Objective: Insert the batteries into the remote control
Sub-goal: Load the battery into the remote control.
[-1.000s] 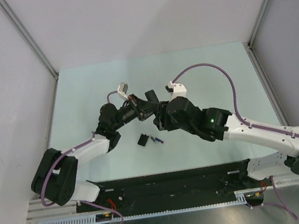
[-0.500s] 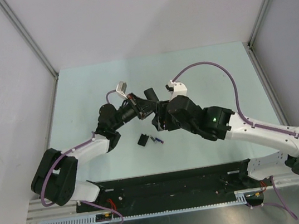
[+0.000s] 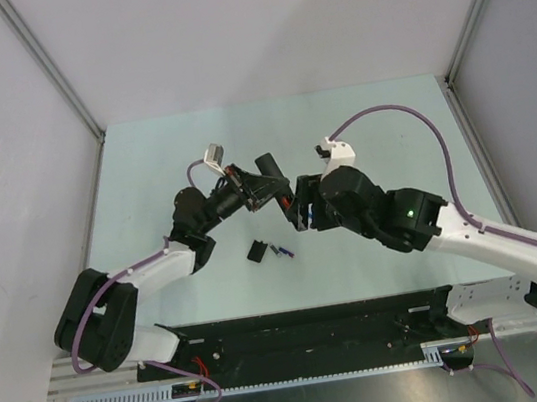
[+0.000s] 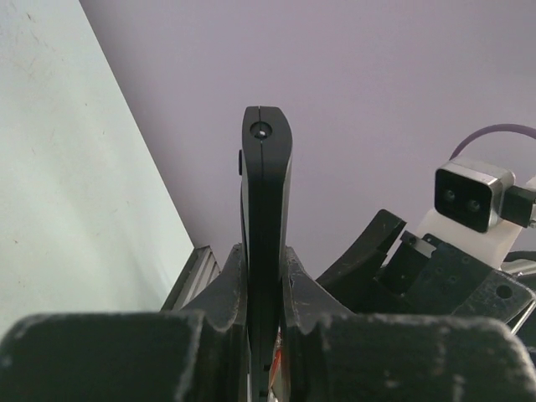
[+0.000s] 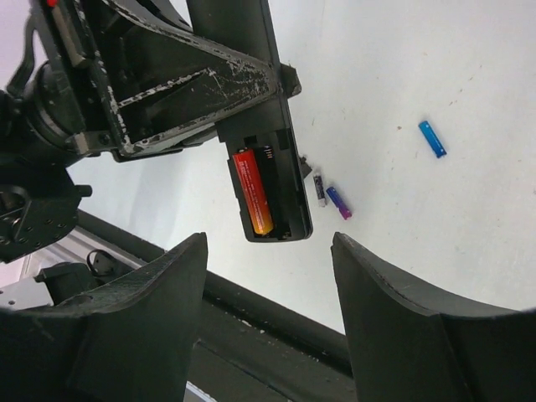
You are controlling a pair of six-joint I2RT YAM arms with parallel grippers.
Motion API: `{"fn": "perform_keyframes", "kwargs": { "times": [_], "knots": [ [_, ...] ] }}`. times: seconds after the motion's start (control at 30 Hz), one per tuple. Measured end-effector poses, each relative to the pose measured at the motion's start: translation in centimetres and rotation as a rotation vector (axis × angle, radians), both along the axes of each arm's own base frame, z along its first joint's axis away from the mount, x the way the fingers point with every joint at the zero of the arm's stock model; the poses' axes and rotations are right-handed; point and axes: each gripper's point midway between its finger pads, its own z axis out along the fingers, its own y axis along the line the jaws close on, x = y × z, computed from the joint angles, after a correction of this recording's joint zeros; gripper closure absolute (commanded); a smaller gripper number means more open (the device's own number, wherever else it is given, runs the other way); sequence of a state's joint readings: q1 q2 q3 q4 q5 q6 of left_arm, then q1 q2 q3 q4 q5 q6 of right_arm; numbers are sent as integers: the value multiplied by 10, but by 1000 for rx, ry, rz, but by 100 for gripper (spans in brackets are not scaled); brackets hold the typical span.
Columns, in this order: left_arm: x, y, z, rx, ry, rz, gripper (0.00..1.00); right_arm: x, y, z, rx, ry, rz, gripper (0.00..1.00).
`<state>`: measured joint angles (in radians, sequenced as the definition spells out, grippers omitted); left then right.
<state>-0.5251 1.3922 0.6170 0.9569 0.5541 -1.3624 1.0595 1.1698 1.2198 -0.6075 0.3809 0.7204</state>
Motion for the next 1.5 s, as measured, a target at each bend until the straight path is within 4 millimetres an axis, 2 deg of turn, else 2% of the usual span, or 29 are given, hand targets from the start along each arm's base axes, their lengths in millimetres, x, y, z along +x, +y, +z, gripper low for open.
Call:
{"fn": "perform_keyframes", "kwargs": {
  "times": [0.13, 0.27, 0.33, 0.47, 0.6, 0.7, 0.83, 1.1, 1.5],
  "knots": [
    [-2, -1, 0, 0, -4, -14, 100, 2, -11, 15, 35, -27, -10, 34],
    [-10, -2, 0, 6, -9, -55, 100, 12, -22, 32, 140, -31, -6, 33],
    [-14, -3, 0, 8, -12, -77, 100, 18, -28, 33, 187, -23, 2, 33],
    [-22, -4, 1, 2, -5, -121, 100, 21, -28, 16, 257, 44, 72, 33],
    [-30, -5, 3, -7, 2, -166, 100, 9, -18, -11, 312, 135, 192, 32],
    [-35, -6, 3, -7, 12, -197, 100, -2, -8, -21, 349, 178, 268, 32],
    [-38, -7, 0, -4, 29, -226, 100, -10, 2, -14, 413, 177, 342, 32],
    [-42, -9, -5, 2, 36, -250, 100, -11, 11, 3, 493, 136, 399, 36],
    [-47, -12, -4, 2, 32, -269, 100, -9, 19, -13, 501, 184, 413, 48]
  ]
}}
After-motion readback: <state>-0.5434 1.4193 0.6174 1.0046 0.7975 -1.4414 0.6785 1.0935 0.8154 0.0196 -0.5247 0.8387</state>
